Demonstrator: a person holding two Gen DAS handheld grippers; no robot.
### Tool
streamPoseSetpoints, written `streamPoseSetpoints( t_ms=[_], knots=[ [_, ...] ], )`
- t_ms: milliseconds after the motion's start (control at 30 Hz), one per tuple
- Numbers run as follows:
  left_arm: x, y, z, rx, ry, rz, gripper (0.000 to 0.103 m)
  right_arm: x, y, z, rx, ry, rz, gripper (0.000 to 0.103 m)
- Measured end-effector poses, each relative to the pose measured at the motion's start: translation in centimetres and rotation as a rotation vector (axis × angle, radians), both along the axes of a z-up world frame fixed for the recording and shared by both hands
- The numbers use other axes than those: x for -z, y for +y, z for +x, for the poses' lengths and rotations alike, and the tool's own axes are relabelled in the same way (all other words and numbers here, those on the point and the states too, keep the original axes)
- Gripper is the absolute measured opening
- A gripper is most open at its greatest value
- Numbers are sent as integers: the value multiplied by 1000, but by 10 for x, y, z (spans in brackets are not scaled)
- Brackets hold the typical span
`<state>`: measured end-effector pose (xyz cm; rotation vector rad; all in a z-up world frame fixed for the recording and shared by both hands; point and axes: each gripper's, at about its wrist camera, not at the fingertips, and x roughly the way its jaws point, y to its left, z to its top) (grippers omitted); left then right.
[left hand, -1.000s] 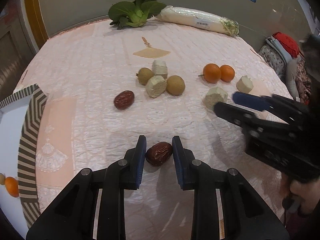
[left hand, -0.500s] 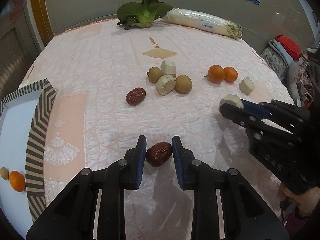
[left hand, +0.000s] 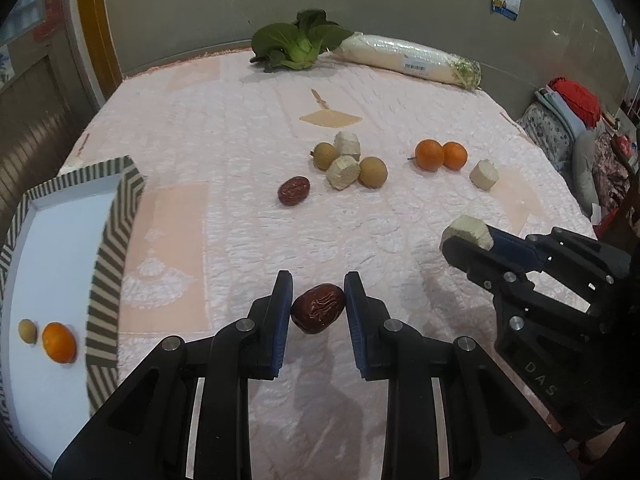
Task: Organize fruits
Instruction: 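Carry the red date and the white cube in both grippers over the tray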
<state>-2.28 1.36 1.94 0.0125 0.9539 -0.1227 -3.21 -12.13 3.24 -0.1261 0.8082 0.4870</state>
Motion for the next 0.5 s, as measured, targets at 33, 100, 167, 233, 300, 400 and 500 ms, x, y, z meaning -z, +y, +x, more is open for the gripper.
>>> streamPoseSetpoints(
  t_ms=[33,100,167,233,300,400,500],
  knots=[
    [-2,2,-1,-3,-3,0,26,-2,3,-2,-1,-4,-3,17],
    [-6,6,-4,-9,-10,-2,26,-5,8,-6,-2,-17,-5,17],
    [-10,12,-8,-16,-19,-3,26,-9,14,-10,-3,-31,-15,17],
    [-14,17,-11,-23,-28,-3,26,-12,21,-12,-10,-39,-24,17],
    [-18,24,-14,-33,-38,-1,26,-14,29,-15,-24,-41,-24,17],
    [-24,35,-19,-50,-52,-1,26,-16,40,-17,-39,-50,-30,17],
    [-30,47,-24,-71,-65,-2,26,-20,52,-20,-54,-61,-31,17]
  ],
)
